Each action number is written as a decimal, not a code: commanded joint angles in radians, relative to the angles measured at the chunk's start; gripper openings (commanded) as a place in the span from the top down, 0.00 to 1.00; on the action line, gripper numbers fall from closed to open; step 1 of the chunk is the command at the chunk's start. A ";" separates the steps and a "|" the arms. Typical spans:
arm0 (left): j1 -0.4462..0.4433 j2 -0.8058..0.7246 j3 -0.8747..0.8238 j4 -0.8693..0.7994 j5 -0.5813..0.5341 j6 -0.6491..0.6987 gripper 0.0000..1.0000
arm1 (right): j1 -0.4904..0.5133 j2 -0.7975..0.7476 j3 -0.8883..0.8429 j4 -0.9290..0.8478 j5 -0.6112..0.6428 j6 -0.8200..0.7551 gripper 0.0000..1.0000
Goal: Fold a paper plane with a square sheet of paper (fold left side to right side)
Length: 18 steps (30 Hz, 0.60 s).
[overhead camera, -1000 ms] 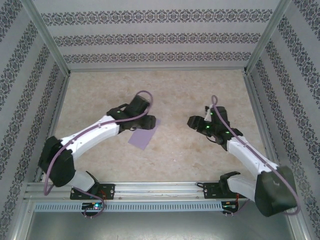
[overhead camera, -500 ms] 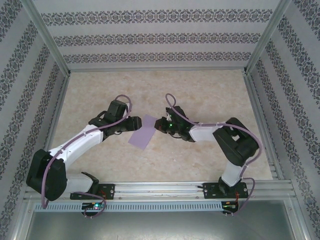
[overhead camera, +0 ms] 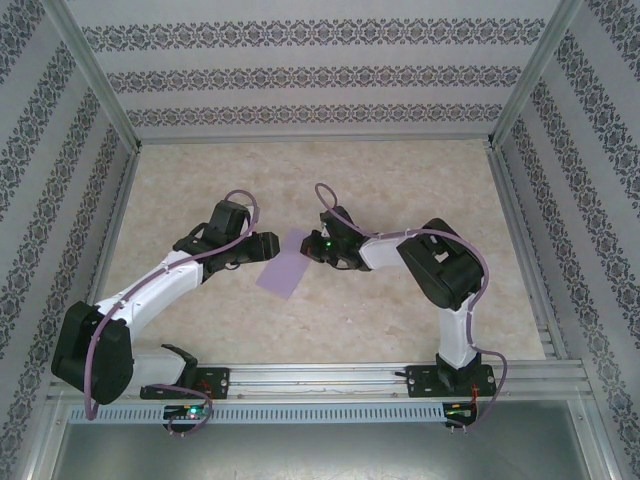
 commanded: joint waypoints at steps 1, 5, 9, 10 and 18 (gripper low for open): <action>0.021 -0.027 0.008 -0.039 0.000 0.033 0.47 | -0.004 0.030 0.038 -0.159 -0.022 -0.078 1.00; 0.028 -0.033 0.010 -0.062 0.041 0.045 0.47 | -0.031 0.028 0.065 -0.279 -0.090 -0.194 1.00; 0.027 -0.018 0.008 -0.064 0.131 0.063 0.47 | -0.076 0.013 0.090 -0.416 -0.159 -0.353 1.00; 0.027 -0.012 0.008 -0.062 0.154 0.066 0.48 | -0.085 0.006 0.099 -0.453 -0.161 -0.401 1.00; 0.018 0.096 -0.017 0.059 0.330 0.020 0.57 | -0.147 -0.097 0.152 -0.506 -0.261 -0.576 0.96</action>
